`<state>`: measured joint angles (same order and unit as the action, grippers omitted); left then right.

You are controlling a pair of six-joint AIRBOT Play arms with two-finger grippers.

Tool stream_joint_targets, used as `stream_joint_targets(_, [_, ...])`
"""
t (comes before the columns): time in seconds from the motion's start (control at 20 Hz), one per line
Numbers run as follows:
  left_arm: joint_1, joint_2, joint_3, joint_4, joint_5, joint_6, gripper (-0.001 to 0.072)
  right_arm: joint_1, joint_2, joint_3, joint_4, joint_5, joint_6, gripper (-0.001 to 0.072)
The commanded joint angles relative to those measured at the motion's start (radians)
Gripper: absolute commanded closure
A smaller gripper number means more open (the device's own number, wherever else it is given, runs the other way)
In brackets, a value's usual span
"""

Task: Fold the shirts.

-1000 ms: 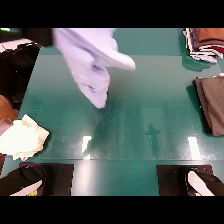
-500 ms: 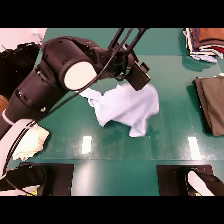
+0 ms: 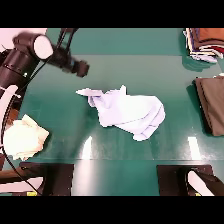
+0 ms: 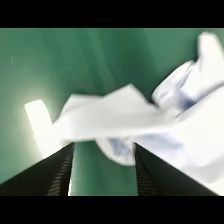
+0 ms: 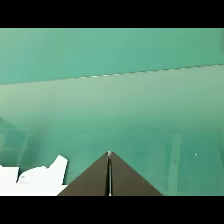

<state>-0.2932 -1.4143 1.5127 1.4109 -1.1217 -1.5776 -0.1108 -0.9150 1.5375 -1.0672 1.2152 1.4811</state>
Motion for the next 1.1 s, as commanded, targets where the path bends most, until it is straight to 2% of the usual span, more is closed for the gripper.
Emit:
stream_joint_targets(0.0, [0.158, 0.0, -0.262, -0.265, 0.116, 0.014, 0.0261, 0.001, 0.0, 0.001, 0.0, 0.0, 0.0, 0.0693])
stream_joint_targets(0.2, [0.162, -0.014, -0.455, -0.471, 0.288, 0.13, 0.0262, 0.001, 0.0, 0.001, 0.0, 0.0, 0.0, 0.0693])
stream_joint_targets(0.45, [0.162, -0.101, -0.474, -0.69, 0.3, 0.273, 0.0262, 0.001, 0.0, 0.001, 0.0, 0.0, 0.0, 0.0693])
stream_joint_targets(0.5, [0.162, -0.11, -0.474, -0.707, 0.3, 0.278, 0.0284, 0.001, 0.0, 0.001, 0.0, 0.0, 0.0, 0.0693])
stream_joint_targets(0.9, [0.162, -0.13, -0.474, -0.703, 0.272, 0.29, 0.0282, 0.001, -0.001, 0.001, 0.0, 0.0, 0.0, 0.0693])
stream_joint_targets(0.95, [0.162, -0.13, -0.474, -0.704, 0.273, 0.298, 0.0397, 0.001, -0.001, 0.001, 0.0, 0.001, 0.0, 0.0693])
stream_joint_targets(1.0, [0.162, -0.13, -0.474, -0.704, 0.273, 0.313, 0.0608, 0.001, -0.001, 0.001, 0.0, 0.001, 0.0, 0.0693])
stream_joint_targets(1.05, [0.162, -0.13, -0.474, -0.704, 0.275, 0.331, 0.0686, 0.001, -0.001, 0.001, 0.0, 0.002, 0.0, 0.0693])
